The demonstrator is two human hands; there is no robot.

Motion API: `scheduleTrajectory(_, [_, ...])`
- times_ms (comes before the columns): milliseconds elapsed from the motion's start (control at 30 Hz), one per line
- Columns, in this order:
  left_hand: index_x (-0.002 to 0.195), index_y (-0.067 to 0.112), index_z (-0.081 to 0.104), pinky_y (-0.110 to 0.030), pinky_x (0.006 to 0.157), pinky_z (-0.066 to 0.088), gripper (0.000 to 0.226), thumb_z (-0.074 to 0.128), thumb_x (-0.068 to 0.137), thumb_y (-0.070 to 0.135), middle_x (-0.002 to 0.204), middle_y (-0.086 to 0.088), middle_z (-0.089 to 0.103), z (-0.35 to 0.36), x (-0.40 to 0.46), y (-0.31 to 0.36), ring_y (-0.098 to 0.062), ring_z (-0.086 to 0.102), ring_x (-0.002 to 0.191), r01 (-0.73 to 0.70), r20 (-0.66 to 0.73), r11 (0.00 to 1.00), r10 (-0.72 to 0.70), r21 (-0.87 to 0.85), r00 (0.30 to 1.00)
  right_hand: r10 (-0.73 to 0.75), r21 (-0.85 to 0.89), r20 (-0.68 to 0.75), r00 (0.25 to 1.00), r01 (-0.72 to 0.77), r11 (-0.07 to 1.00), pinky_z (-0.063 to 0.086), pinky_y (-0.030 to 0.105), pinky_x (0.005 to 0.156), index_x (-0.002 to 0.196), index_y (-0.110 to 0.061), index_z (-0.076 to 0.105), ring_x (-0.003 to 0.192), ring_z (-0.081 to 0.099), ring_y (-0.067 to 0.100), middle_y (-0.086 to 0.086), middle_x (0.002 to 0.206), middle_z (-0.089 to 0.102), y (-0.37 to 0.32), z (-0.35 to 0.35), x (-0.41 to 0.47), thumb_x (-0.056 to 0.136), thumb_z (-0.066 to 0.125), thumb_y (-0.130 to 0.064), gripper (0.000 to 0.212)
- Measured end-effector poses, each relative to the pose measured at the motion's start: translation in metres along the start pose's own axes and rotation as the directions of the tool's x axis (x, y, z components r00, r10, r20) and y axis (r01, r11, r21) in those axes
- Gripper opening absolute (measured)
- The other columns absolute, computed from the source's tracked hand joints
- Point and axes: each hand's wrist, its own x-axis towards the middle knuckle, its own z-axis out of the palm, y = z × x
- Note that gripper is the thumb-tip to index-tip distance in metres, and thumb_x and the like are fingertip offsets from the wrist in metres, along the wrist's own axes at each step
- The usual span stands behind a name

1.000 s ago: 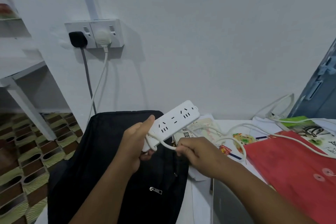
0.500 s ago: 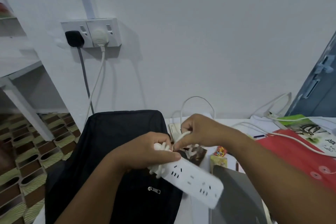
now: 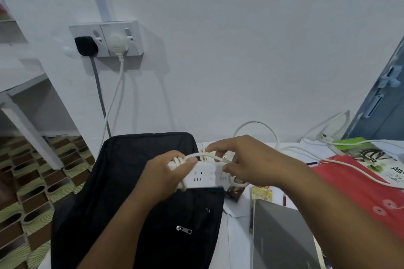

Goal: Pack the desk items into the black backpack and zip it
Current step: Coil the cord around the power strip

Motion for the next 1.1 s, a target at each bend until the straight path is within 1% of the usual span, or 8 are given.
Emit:
scheduleTrajectory(167, [0.081,0.023,0.068,-0.029,0.056,0.051,0.032,0.065,0.09,0.053,0.068,0.002,0.071,0.01,0.009,-0.007,-0.014,0.065,0.062,0.116,-0.302,0.961,-0.192,-0.252,0.934,0.083,-0.309,-0.045,0.996,-0.093,0.947,0.052,0.035,0.073,0.105,-0.03,0.064,0.083,0.062,0.022,-0.004,0.095,0.068,0.016,0.017,-0.006,0.087,0.053,-0.011,0.028])
scheduleTrajectory(233, [0.087,0.017,0.067,-0.03,0.048,0.045,0.04,0.062,0.092,0.056,0.062,-0.005,0.069,0.003,0.013,-0.012,-0.021,0.059,0.053,0.131,-0.331,0.9,-0.284,-0.415,0.9,-0.007,-0.2,-0.071,0.997,-0.007,0.98,0.054,0.037,0.072,0.104,-0.027,0.063,0.078,0.061,0.022,-0.003,0.083,0.066,0.022,0.028,-0.012,0.09,0.049,-0.018,0.022])
scheduleTrajectory(400, [0.092,0.009,0.064,-0.019,0.037,0.029,0.062,0.06,0.085,0.07,0.054,-0.008,0.056,-0.006,0.019,-0.01,-0.014,0.041,0.038,0.281,-0.052,0.573,-0.495,-0.77,0.867,-0.273,-0.143,0.013,0.962,0.272,0.952,0.047,0.032,0.073,0.13,-0.04,0.056,0.084,0.055,0.014,-0.008,0.09,0.059,0.02,0.073,-0.021,0.101,0.048,-0.032,0.032])
scheduleTrajectory(500, [0.095,0.014,0.066,-0.015,0.034,0.025,0.051,0.07,0.077,0.061,0.064,-0.004,0.055,-0.005,0.016,-0.009,-0.012,0.039,0.037,0.267,0.069,0.472,-0.396,-0.84,0.916,-0.224,-0.055,0.069,0.972,0.228,0.972,0.045,0.03,0.07,0.124,-0.037,0.063,0.075,0.052,0.008,-0.007,0.081,0.059,0.031,0.085,-0.022,0.101,0.052,-0.041,0.026])
scheduleTrajectory(667, [0.091,0.013,0.058,-0.012,0.034,0.017,0.039,0.056,0.085,0.052,0.058,-0.001,0.044,-0.012,0.012,-0.01,-0.006,0.033,0.034,0.325,0.258,0.383,-0.216,-0.865,0.942,-0.004,0.37,-0.079,0.997,0.034,0.928,0.043,0.031,0.066,0.064,-0.044,0.065,0.063,0.051,0.004,-0.014,0.061,0.058,0.062,0.073,-0.015,0.096,0.065,-0.032,0.034])
scheduleTrajectory(867, [0.061,0.01,0.066,-0.017,0.027,0.037,0.048,0.096,0.049,0.047,0.048,0.001,0.041,-0.01,0.008,-0.005,-0.009,0.03,0.029,0.353,0.377,0.21,0.088,-0.912,0.922,0.13,0.354,-0.073,0.989,-0.097,0.93,0.052,0.031,0.074,0.073,-0.021,0.073,0.071,0.065,0.01,0.002,0.074,0.072,0.103,0.068,0.003,0.093,0.068,-0.027,0.022])
scheduleTrajectory(967, [0.06,0.012,0.065,-0.011,0.029,0.032,0.039,0.087,0.052,0.044,0.044,0.0,0.045,-0.024,0.009,0.006,-0.008,0.035,0.027,0.367,0.382,0.405,-0.046,-0.838,0.923,0.182,0.382,-0.123,0.976,-0.122,0.916,0.043,0.022,0.064,0.07,-0.008,0.069,0.063,0.056,0.004,0.001,0.066,0.065,0.114,0.065,0.006,0.091,0.071,-0.026,0.028])
scheduleTrajectory(1100, [0.055,0.019,0.052,-0.016,0.041,0.02,0.031,0.068,0.077,0.034,0.047,-0.002,0.04,-0.022,-0.002,0.018,-0.013,0.033,0.036,0.327,0.509,0.884,-0.123,-0.333,0.852,0.248,0.428,-0.226,0.942,-0.133,0.894,0.032,0.026,0.058,0.058,-0.009,0.051,0.055,0.039,0.009,-0.003,0.058,0.044,0.105,0.05,0.018,0.082,0.074,-0.03,0.04])
